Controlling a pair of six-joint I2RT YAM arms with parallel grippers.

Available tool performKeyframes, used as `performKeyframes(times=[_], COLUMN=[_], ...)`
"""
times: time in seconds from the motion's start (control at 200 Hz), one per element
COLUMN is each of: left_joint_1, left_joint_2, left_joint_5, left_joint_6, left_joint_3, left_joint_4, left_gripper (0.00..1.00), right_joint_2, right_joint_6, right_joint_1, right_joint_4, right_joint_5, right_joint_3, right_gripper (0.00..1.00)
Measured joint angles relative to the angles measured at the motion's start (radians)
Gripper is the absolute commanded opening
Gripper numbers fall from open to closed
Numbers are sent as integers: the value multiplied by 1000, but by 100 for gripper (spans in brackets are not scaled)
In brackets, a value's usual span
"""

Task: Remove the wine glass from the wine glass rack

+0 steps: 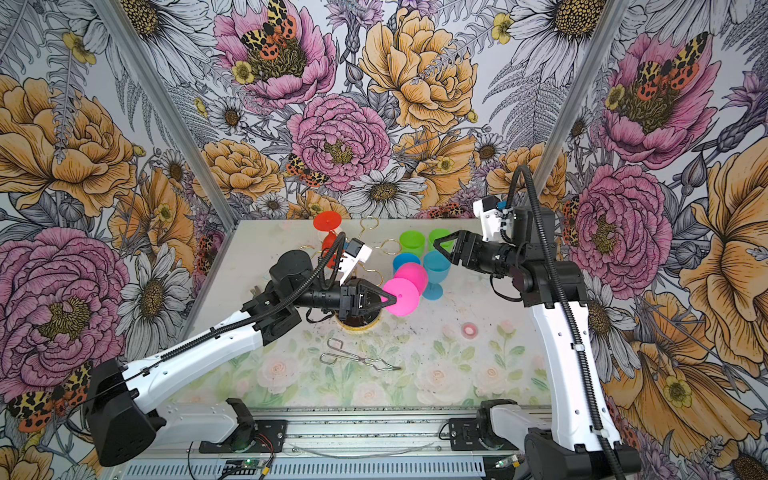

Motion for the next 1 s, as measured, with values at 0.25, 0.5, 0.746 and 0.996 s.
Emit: performKeyframes(times=[0.25,0.5,0.746,0.996], left_joint_1=[-90,-181,-241,-299], left_joint_2=[-87,-135,-172,-176], left_joint_5=[-123,-288,-451,-619], left_joint_6=[425,767,1012,1223], left_joint_3=[-6,-73,-120,-124], left_joint_4=[-257,-377,-415,-435], left_gripper=[0,0,0,0], right_joint_2=[89,101,132,195], right_joint_6=[19,23,1,-28], right_joint_1=[-3,-3,23,98], right_joint_4=[-3,-19,-84,-146], right_joint_5=[-58,-73,-73,-72], right_joint_3=[-18,-34,-37,-23], right_gripper=[66,61,54,51])
